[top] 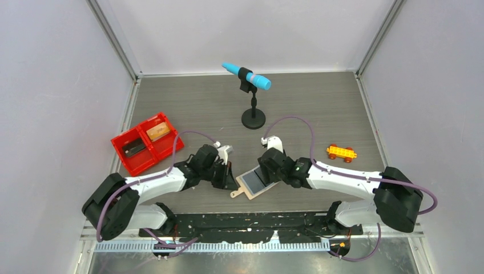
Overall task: Take the credit cards out of the card holder
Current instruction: Remove the credit card from the card holder.
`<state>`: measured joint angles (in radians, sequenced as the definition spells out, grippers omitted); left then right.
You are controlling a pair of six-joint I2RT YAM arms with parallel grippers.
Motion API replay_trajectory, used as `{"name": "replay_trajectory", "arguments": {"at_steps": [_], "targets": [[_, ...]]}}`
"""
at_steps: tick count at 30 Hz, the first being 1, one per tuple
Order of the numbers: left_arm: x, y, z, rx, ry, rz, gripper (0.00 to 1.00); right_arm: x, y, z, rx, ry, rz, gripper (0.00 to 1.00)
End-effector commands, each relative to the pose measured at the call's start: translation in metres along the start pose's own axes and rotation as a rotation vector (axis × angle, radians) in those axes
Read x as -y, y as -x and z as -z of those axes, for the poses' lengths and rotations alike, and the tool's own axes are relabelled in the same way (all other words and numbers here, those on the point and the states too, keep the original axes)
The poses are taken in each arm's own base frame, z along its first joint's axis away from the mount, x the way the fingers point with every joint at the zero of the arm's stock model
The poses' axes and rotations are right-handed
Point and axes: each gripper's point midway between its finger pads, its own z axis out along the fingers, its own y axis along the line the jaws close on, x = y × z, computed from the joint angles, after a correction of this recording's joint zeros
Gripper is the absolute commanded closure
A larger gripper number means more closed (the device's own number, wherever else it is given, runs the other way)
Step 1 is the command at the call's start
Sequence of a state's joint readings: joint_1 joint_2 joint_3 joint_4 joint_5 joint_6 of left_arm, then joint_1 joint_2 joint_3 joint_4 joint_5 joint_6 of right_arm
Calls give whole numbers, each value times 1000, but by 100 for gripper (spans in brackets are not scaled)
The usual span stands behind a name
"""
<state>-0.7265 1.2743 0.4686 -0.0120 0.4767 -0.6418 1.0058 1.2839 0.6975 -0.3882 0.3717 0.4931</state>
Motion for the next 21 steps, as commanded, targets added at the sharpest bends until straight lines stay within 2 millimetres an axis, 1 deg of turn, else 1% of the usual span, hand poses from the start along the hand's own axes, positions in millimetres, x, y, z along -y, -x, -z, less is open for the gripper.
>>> {"name": "replay_trajectory", "arguments": {"at_steps": [1, 2, 3, 5, 7, 8, 9, 10, 11, 12, 13, 17, 18, 19, 20, 21], "targets": [[-6, 10, 11, 60, 74, -32, 98, -6, 9, -11, 4, 138, -52, 39], [-6, 13, 14, 74, 84, -34, 95, 0, 11, -16, 9, 144, -79, 39], [-5, 15, 17, 86, 90, -34, 92, -2, 10, -16, -1, 171, -81, 38], [1, 21, 23, 110, 84, -38, 85, 5, 13, -21, -6, 176, -105, 38], [10, 28, 30, 137, 70, -45, 78, 6, 14, -24, -13, 187, -114, 38], [13, 31, 33, 149, 68, -45, 74, 5, 11, -26, -28, 197, -116, 38], [16, 33, 36, 159, 63, -43, 72, 6, 12, -28, -24, 201, -123, 38], [19, 36, 37, 167, 56, -41, 70, 5, 10, -30, -34, 208, -124, 39], [22, 38, 39, 177, 48, -36, 69, 4, 11, -31, -26, 212, -131, 39], [25, 40, 39, 184, 37, -32, 68, 2, 7, -32, -41, 227, -133, 40], [28, 42, 38, 190, 22, -27, 68, -1, 7, -33, -41, 240, -139, 41], [37, 47, 33, 196, -31, -2, 68, -4, -8, -38, -82, 257, -164, 47], [38, 47, 30, 195, -40, 4, 68, -6, -13, -38, -96, 267, -175, 50], [39, 47, 28, 189, -50, 12, 68, -8, -12, -37, -87, 281, -180, 52], [40, 47, 25, 188, -60, 18, 69, -10, -19, -36, -101, 294, -196, 55], [40, 48, 23, 190, -72, 22, 69, -14, -18, -33, -88, 312, -201, 56]]}}
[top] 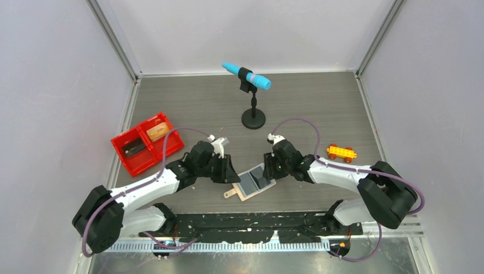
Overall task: Take the credit cards out of the card holder
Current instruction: Remove the credit card from the card holder.
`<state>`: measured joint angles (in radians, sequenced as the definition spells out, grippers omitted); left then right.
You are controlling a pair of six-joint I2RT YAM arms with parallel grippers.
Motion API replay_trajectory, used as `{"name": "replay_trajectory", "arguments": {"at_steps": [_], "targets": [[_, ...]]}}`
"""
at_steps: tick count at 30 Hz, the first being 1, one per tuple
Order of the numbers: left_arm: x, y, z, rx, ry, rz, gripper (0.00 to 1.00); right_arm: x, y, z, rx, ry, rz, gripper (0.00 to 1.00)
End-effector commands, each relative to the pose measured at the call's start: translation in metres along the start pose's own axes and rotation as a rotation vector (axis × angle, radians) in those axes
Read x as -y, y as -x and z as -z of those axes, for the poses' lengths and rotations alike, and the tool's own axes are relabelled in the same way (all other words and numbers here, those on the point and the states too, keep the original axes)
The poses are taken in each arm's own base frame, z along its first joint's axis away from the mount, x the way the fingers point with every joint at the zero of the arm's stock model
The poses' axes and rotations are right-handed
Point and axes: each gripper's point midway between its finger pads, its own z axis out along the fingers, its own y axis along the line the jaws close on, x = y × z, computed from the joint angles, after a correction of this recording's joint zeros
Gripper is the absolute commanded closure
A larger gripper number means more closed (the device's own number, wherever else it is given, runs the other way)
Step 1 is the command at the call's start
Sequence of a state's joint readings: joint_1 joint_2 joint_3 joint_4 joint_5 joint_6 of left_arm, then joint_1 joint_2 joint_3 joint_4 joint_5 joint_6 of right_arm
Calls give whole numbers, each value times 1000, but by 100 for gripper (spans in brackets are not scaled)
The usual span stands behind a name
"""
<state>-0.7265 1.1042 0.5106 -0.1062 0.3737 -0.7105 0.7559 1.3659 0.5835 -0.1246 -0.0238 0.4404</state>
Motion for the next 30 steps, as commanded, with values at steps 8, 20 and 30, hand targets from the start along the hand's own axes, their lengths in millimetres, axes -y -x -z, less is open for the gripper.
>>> {"name": "replay_trajectory", "arguments": {"at_steps": [8, 20, 30], "targets": [[17, 12, -22, 18, -111, 48, 71, -56, -35, 16, -15, 204, -83, 60], [6, -2, -17, -14, -70, 58, 74, -68, -16, 46, 55, 201, -123, 54], [6, -44, 6, -61, -84, 133, 76, -90, -5, 52, 68, 292, -25, 57]]}}
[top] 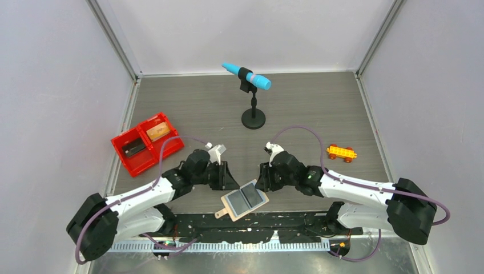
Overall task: Take the credit cards out of the card holder
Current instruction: Remove the credit card from the card holder.
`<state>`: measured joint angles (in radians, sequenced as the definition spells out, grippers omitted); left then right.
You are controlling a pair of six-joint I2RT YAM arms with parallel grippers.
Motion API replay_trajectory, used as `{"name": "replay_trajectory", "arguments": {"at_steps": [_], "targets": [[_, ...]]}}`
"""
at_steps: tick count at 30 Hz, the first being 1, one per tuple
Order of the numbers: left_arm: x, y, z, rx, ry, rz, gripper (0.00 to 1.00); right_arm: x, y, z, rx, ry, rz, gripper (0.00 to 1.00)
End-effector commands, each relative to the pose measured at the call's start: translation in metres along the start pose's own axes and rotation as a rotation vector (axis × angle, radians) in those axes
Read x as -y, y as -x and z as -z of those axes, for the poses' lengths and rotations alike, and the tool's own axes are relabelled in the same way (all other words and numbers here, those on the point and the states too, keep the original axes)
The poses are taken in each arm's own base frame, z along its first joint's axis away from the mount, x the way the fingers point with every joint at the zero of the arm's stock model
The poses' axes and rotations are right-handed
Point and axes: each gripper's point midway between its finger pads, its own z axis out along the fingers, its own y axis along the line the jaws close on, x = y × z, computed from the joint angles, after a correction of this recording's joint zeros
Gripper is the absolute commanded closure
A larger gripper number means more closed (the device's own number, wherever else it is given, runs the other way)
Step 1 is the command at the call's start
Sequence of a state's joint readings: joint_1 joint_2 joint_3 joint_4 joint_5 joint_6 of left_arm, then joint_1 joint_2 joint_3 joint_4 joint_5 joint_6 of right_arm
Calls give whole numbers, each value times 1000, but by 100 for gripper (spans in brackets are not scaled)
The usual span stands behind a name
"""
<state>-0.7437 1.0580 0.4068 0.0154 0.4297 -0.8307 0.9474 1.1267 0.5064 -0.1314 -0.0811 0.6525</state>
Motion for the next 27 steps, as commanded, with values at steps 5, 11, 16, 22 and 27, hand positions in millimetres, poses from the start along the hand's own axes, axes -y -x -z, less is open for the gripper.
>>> {"name": "replay_trajectory", "arguments": {"at_steps": [5, 11, 16, 22, 27], "targets": [[-27, -59, 18, -118, 109, 52, 73, -18, 19, 1, 48, 51, 35, 57], [-54, -70, 45, -98, 255, 14, 61, -16, 16, 1, 48, 47, 32, 56], [-72, -84, 62, -124, 335, 8, 59, -16, 17, 2, 56, 48, 34, 56], [-72, -97, 59, -144, 285, 50, 57, -16, 18, 1, 63, 50, 35, 56], [-60, -100, 46, -145, 186, 103, 59, -17, 18, 0, 62, 53, 37, 55]]}}
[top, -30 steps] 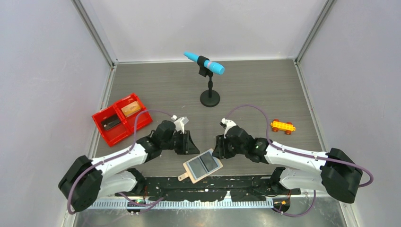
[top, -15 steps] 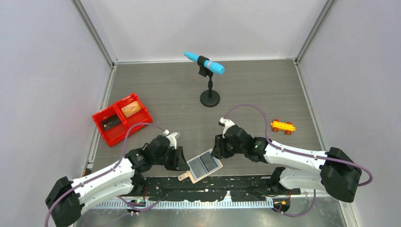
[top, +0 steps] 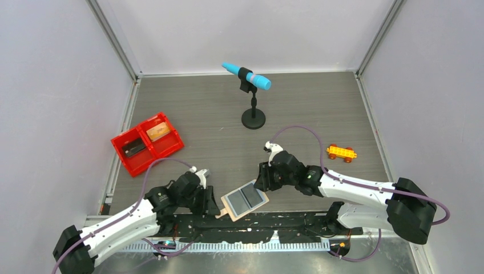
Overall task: Take the credit cards out of the card holder
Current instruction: Remove the credit card from the card holder.
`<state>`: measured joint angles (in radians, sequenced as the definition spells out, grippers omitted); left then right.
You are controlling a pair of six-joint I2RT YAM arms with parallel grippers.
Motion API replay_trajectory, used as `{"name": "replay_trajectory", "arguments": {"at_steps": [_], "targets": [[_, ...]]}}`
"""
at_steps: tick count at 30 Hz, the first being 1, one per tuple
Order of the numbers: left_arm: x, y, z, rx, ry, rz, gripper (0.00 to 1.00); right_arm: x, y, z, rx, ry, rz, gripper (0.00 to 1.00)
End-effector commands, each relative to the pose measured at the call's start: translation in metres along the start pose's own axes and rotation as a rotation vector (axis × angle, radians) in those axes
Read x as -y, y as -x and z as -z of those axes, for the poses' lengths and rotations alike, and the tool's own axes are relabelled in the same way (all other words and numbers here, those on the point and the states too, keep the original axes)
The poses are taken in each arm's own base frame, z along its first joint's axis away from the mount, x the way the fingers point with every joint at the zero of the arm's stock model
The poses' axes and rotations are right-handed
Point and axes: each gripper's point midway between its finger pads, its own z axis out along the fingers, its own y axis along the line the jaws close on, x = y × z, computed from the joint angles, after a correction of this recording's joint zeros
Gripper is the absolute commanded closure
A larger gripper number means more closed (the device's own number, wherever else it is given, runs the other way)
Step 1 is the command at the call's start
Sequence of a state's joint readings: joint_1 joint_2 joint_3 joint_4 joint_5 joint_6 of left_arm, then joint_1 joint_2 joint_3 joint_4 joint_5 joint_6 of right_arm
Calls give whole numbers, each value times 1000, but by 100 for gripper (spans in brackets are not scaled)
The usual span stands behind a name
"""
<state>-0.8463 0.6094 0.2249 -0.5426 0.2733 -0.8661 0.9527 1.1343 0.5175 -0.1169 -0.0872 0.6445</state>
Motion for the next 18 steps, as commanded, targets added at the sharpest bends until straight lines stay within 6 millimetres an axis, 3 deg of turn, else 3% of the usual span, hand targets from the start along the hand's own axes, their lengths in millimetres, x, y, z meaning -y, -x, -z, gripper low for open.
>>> {"name": "replay_trajectory", "arguments": {"at_steps": [1, 6, 12, 18], "targets": [[16, 0, -6, -8, -90, 30, 60, -10, 14, 1, 55, 34, 24, 55], [24, 1, -7, -16, -122, 30, 69, -8, 14, 2, 63, 28, 27, 55], [28, 9, -7, 8, -128, 18, 100, -6, 16, 3, 73, 17, 31, 55], [34, 38, -7, 119, -91, -2, 100, -7, 29, 8, 110, -9, 52, 55]]}}
